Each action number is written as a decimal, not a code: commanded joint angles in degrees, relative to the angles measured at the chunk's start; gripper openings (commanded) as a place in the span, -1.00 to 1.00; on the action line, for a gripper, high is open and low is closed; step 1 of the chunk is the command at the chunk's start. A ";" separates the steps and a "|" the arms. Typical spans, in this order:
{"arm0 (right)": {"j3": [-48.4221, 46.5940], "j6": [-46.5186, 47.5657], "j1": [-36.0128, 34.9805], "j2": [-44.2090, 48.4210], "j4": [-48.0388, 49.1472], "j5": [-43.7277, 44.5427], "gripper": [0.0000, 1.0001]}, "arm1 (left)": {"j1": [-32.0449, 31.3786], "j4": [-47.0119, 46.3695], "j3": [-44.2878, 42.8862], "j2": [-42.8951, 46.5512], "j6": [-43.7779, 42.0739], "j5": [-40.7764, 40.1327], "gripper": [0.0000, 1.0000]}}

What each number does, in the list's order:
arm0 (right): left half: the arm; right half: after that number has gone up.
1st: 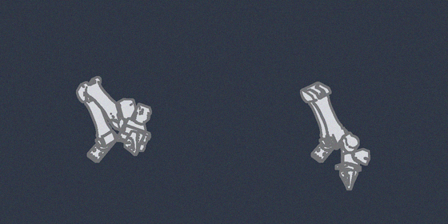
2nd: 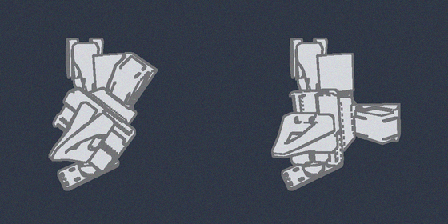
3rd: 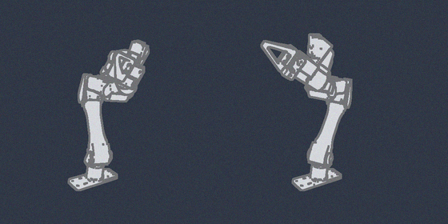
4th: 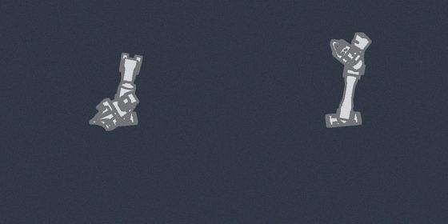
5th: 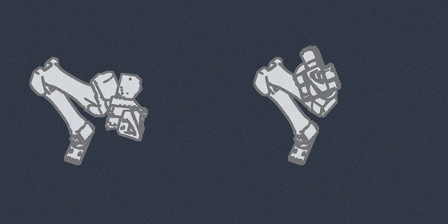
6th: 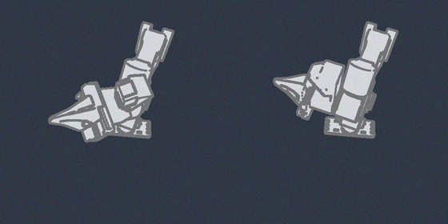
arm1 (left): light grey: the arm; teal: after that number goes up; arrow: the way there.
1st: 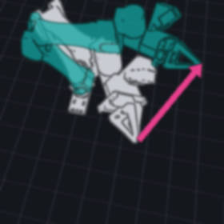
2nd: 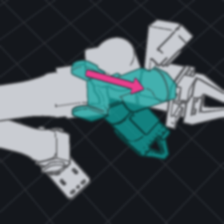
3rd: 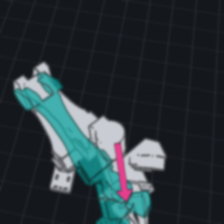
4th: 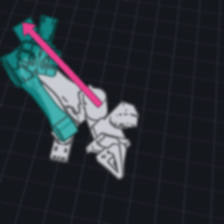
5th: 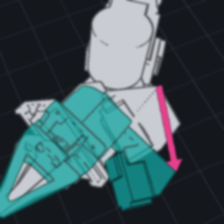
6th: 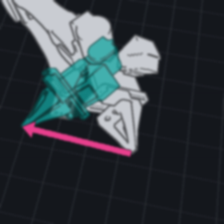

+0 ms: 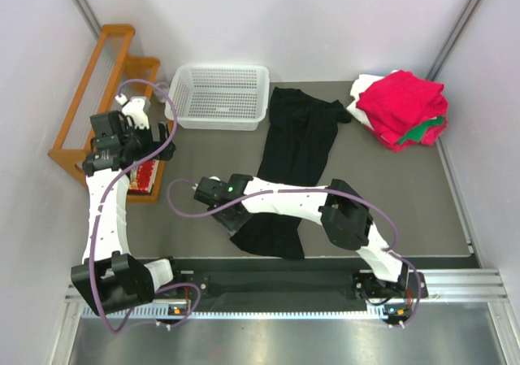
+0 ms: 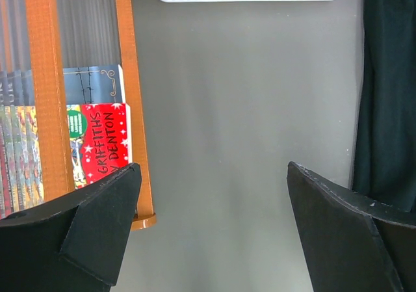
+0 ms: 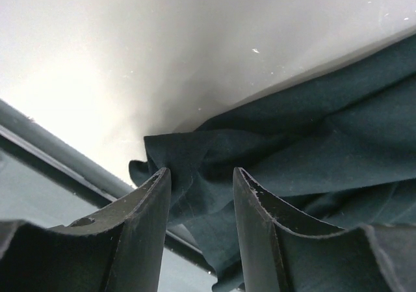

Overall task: Fold and stack the t-shirts
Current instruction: Fold the tshirt

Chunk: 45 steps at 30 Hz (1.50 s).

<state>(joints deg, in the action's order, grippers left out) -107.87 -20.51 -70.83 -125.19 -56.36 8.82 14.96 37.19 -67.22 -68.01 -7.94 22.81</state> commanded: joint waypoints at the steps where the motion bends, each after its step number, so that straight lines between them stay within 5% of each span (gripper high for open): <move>1: -0.05 0.74 -0.36 -0.41 1.25 -0.12 -0.16 | 0.33 -2.56 0.34 1.12 0.30 -0.66 0.96; 7: -1.37 1.00 -0.36 -1.02 1.16 -0.29 -0.39 | 0.42 -2.56 0.86 1.21 0.12 -0.57 0.96; 20: -3.92 1.44 -1.76 0.12 -0.33 -1.52 0.01 | 0.42 -2.82 0.95 1.30 -0.05 -0.48 0.96; 30: -4.98 1.62 -2.39 -1.55 -0.42 -1.09 0.02 | 0.42 -2.74 1.13 1.30 -0.23 -0.40 0.96; 45: -3.92 2.67 1.13 -1.99 0.46 1.38 -0.23 | 0.42 -2.47 1.39 1.83 -0.76 0.04 0.96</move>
<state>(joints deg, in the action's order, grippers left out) -110.04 -19.00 -71.02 -127.26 -56.80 8.54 14.98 36.86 -66.19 -67.99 -8.08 22.46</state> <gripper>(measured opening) 0.393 0.982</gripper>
